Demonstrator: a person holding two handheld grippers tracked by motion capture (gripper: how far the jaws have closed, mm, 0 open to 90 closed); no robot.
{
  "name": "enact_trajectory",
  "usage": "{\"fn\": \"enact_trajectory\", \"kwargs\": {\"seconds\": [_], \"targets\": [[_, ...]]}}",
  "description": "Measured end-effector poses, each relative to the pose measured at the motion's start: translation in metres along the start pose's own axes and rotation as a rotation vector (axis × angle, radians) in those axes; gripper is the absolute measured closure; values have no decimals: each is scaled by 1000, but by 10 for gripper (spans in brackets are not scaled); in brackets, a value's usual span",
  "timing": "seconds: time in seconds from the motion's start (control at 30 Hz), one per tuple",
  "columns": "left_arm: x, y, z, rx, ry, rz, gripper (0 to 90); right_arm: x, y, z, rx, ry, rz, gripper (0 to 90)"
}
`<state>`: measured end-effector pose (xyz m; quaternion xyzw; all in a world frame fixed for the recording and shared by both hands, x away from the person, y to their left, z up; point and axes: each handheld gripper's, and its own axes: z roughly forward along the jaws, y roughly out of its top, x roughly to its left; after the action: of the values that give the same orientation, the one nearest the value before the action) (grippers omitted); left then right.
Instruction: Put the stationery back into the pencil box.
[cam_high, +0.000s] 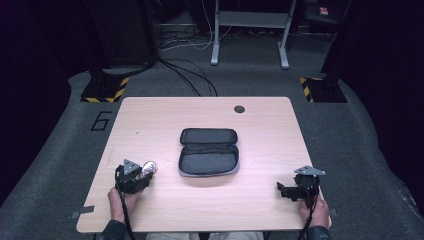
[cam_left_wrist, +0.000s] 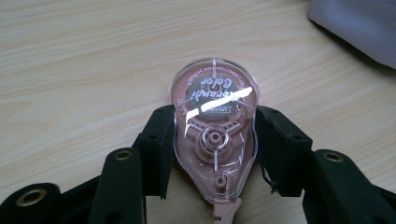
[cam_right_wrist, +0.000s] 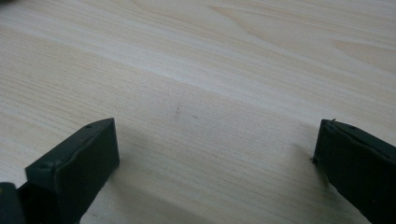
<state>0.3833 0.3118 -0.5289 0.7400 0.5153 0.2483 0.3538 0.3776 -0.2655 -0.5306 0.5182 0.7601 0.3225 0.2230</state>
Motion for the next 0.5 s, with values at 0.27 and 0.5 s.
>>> {"fn": "enact_trajectory", "kwargs": {"seconds": [0.27, 0.5], "targets": [[4, 0, -4, -26, -19, -25, 502, 0, 0, 0, 2, 0, -1, 0], [4, 6, -12, -47, -30, -25, 502, 0, 0, 0, 0, 0, 0, 0]]}}
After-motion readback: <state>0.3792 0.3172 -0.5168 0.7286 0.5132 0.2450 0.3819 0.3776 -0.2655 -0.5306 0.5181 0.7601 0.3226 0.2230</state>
